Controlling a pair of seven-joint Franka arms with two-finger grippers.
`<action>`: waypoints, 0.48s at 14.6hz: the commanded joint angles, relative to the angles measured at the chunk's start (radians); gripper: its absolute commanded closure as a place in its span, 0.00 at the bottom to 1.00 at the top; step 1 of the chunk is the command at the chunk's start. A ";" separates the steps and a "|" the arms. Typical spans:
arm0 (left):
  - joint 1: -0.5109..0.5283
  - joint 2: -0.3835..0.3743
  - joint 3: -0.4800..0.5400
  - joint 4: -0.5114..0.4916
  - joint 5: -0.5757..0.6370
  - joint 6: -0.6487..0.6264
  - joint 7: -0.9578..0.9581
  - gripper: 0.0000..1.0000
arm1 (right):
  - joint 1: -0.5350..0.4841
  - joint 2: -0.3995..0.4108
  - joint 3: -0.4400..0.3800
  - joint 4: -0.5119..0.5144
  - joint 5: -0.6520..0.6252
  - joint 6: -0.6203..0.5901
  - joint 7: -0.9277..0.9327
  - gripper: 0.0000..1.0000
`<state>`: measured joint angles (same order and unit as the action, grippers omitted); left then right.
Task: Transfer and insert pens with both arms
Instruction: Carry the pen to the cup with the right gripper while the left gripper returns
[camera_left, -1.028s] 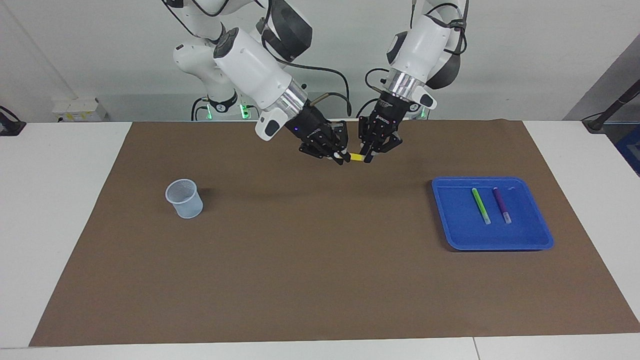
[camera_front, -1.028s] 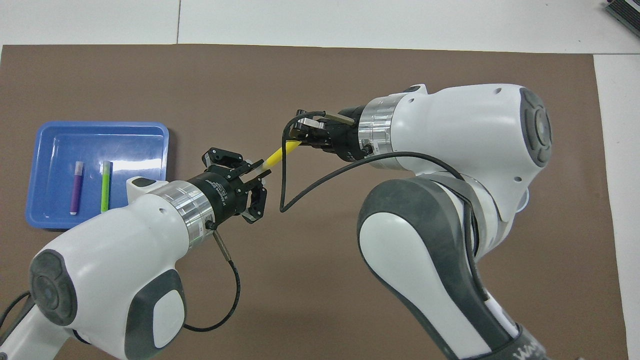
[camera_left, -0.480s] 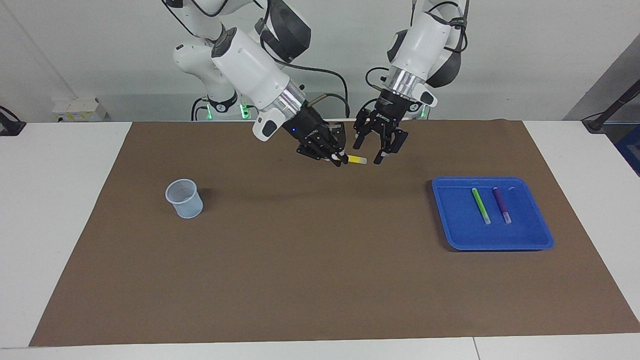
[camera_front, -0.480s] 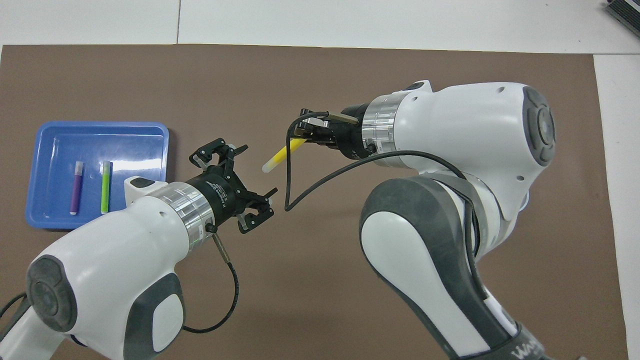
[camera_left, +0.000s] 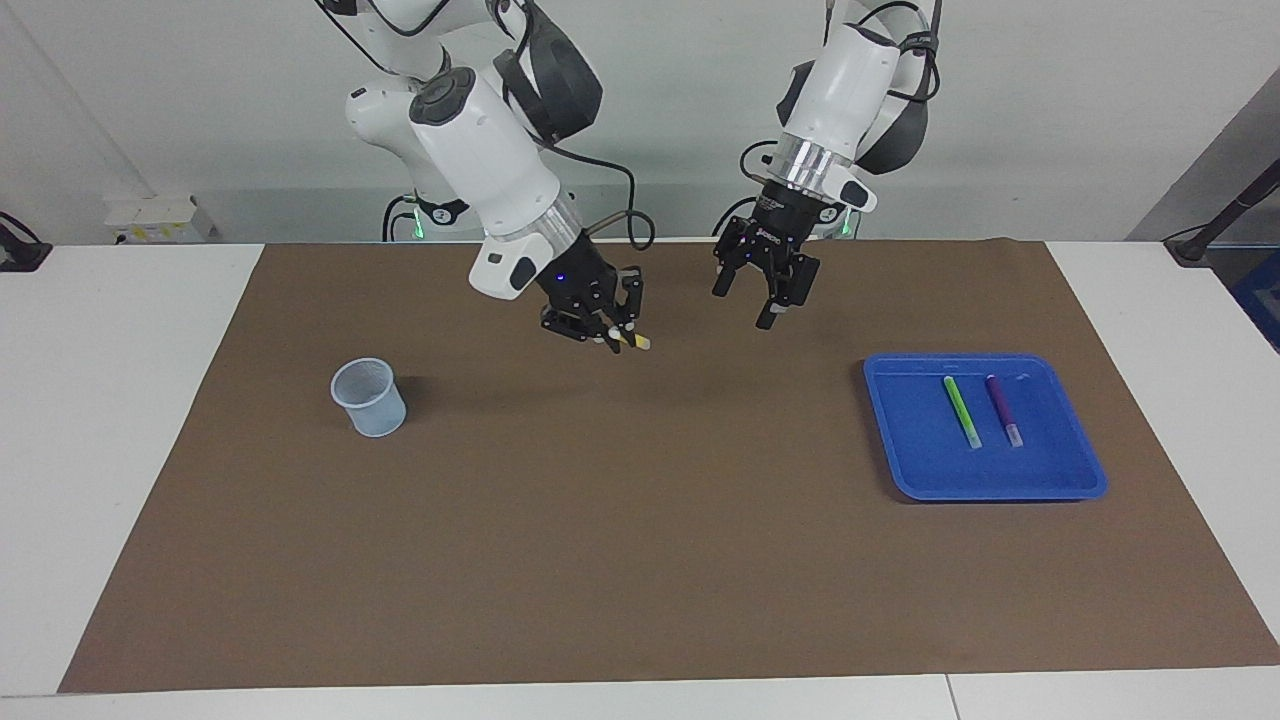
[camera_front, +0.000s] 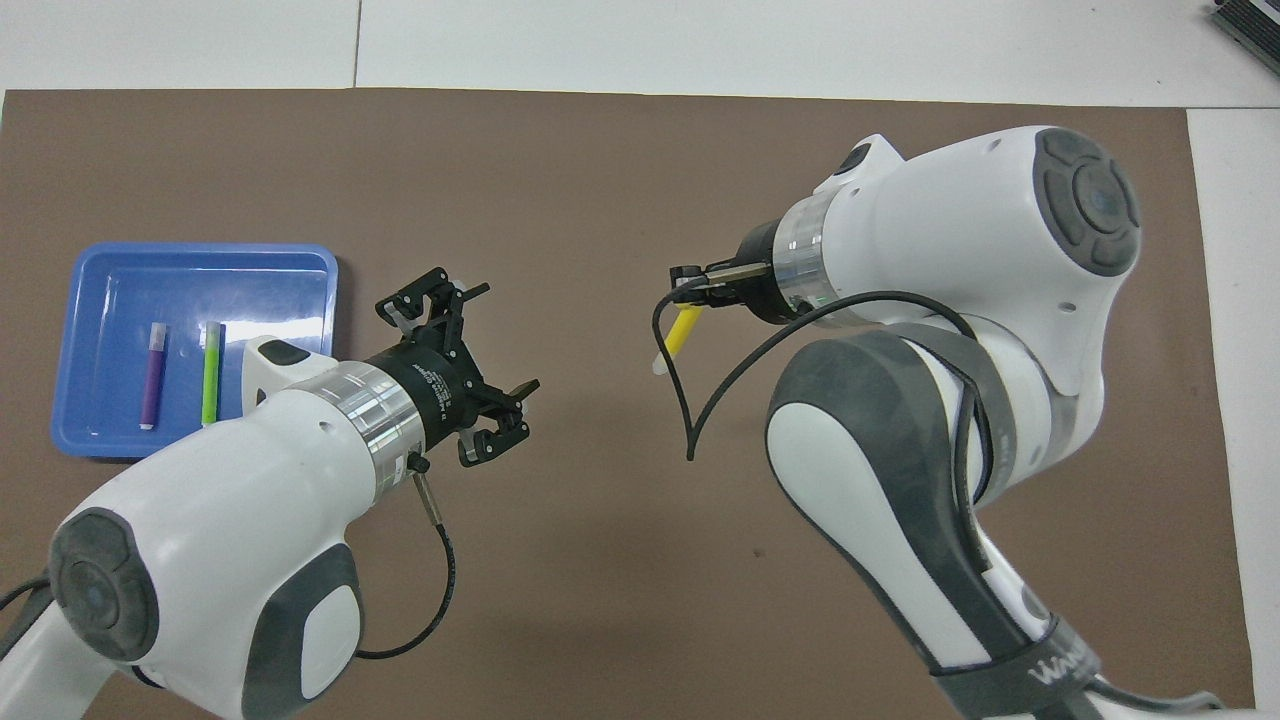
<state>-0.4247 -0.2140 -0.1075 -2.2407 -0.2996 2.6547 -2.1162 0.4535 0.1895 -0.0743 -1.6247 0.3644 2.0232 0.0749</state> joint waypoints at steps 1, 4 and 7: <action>0.035 -0.045 0.006 -0.031 0.008 -0.061 0.259 0.00 | -0.065 -0.036 0.008 -0.027 -0.090 -0.098 -0.156 1.00; 0.101 -0.051 0.011 -0.026 0.008 -0.143 0.561 0.00 | -0.104 -0.051 0.010 -0.023 -0.227 -0.181 -0.298 1.00; 0.170 -0.059 0.015 -0.022 0.003 -0.240 0.816 0.00 | -0.151 -0.061 0.008 -0.024 -0.340 -0.213 -0.458 1.00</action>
<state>-0.2965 -0.2358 -0.0901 -2.2413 -0.2992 2.4810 -1.4448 0.3387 0.1578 -0.0770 -1.6249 0.0885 1.8273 -0.2807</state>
